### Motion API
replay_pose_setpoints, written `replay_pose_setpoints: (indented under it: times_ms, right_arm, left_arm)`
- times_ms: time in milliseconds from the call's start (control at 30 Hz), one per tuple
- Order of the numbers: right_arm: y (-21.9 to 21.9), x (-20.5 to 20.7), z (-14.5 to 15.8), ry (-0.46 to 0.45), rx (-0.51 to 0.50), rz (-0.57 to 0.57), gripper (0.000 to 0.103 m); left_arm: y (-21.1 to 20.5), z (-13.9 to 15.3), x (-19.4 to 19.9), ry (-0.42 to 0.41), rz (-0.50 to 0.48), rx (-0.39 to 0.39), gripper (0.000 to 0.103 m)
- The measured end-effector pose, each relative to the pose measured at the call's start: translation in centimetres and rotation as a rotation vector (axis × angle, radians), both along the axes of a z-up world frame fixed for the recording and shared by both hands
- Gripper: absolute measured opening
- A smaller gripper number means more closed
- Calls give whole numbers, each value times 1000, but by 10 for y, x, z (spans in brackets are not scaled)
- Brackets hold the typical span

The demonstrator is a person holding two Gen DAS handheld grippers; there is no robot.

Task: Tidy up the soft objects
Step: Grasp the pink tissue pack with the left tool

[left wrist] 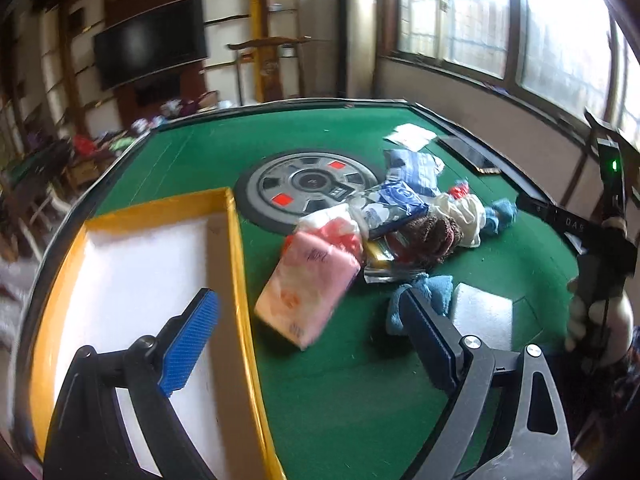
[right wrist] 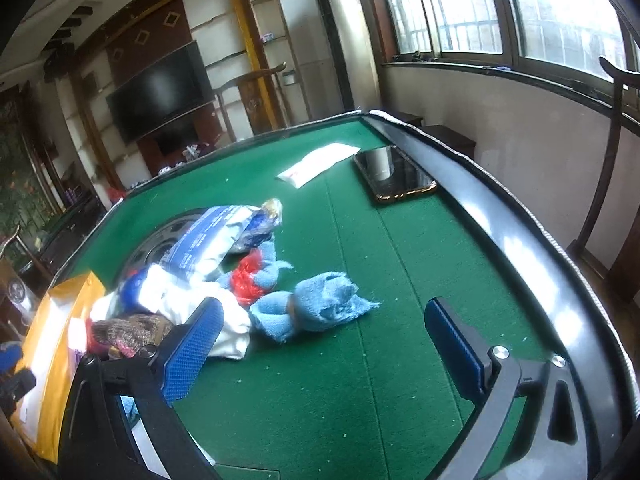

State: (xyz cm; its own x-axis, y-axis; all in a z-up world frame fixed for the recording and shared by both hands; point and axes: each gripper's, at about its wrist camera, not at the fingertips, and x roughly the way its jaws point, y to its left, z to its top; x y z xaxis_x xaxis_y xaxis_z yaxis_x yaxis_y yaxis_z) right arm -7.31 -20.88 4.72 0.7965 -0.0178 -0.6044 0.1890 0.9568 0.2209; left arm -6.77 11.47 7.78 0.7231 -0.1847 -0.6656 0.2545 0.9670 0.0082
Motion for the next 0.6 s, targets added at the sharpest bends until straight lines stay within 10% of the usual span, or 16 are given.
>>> replay_pose_setpoints:
  times_ms: [600]
  right_arm:
    - [3, 7, -8, 41, 12, 24, 99]
  left_arm:
    - [-39, -43, 79, 250, -304, 195, 84]
